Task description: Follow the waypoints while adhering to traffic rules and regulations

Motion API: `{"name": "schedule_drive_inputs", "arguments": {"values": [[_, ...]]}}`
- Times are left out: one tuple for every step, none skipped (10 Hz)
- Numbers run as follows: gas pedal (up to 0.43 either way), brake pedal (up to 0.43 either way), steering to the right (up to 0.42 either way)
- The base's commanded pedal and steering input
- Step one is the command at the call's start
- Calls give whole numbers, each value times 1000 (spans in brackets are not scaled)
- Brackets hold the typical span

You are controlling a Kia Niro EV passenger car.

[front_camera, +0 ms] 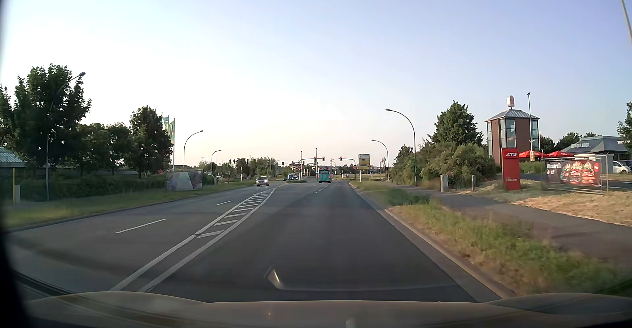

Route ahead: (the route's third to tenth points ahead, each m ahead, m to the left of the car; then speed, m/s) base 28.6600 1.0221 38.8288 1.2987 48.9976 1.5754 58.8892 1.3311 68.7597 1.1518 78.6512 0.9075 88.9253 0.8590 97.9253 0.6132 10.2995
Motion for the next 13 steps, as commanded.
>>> {"name": "schedule_drive_inputs", "arguments": {"values": [[20,24,1],[20,24,1],[20,30,1],[20,24,1],[20,24,1],[20,24,1],[20,24,1],[20,30,1],[20,24,0],[20,30,0],[20,24,0],[20,24,0],[20,24,0]]}}
